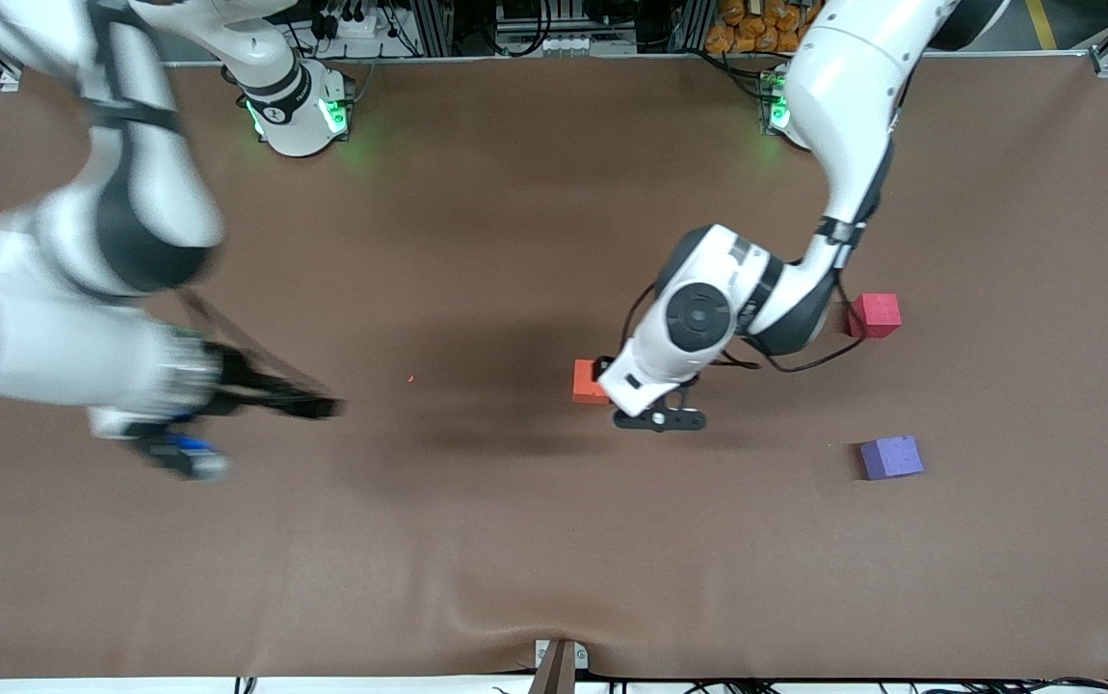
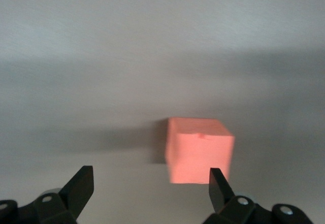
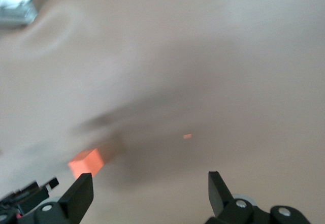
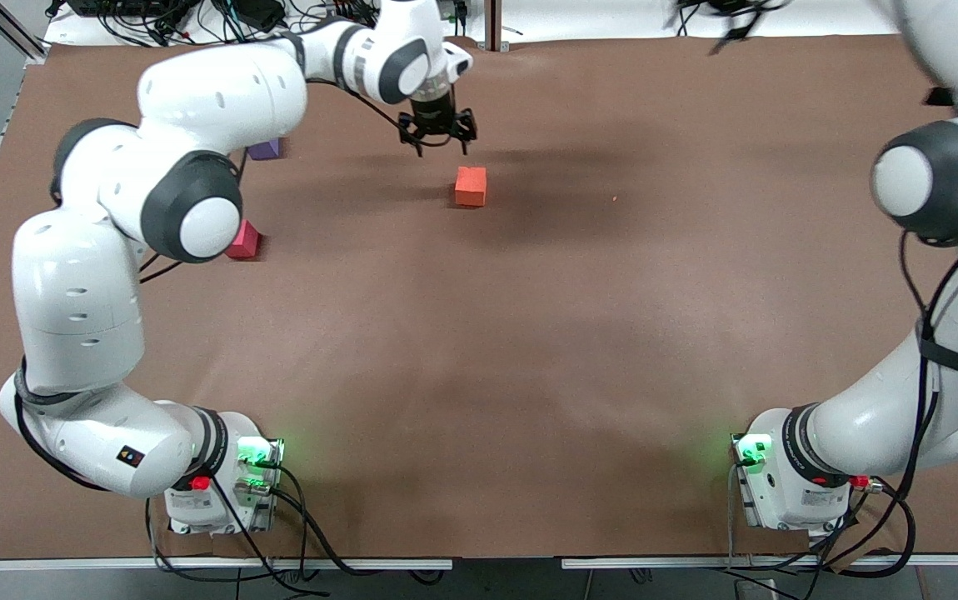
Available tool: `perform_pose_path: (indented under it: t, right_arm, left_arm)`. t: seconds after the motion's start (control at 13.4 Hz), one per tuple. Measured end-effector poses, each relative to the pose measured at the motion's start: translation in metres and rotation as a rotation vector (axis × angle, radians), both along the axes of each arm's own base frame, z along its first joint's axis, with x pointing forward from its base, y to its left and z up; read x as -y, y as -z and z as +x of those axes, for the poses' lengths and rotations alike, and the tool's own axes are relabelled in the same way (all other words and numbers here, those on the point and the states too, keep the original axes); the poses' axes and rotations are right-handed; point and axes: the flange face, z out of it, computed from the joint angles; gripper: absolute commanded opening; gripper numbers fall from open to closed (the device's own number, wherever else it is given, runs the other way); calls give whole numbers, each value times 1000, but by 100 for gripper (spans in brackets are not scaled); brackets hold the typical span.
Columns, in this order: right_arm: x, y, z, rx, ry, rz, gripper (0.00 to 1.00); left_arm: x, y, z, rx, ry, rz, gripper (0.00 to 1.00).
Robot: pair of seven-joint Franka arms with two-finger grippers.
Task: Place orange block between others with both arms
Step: 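Grasp the orange cube with the left gripper while the right gripper withdraws, then carry the orange cube with the left gripper toward the pink cube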
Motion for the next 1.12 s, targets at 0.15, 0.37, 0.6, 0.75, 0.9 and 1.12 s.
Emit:
perform_pose_path:
  t: [0.15, 0.37, 0.6, 0.75, 0.9, 1.12]
  right_arm:
    - [71, -23, -9, 9, 21, -73, 100]
    - [107, -36, -22, 6, -19, -217, 100]
    - [134, -46, -30, 6, -72, -279, 100]
    - [155, -53, -35, 12, -119, -329, 100]
    - [166, -61, -40, 17, -131, -342, 100]
    - [164, -70, -49, 1, -147, -334, 100]
  left_arm:
    - [30, 22, -13, 28, -18, -22, 100]
    - [43, 54, -19, 47, -18, -31, 100]
    - [51, 68, -25, 72, 12, 4, 100]
    - [56, 73, -31, 77, 29, 17, 100]
    - [57, 75, -32, 77, 32, 20, 100]
    - [54, 79, -30, 75, 29, 27, 92]
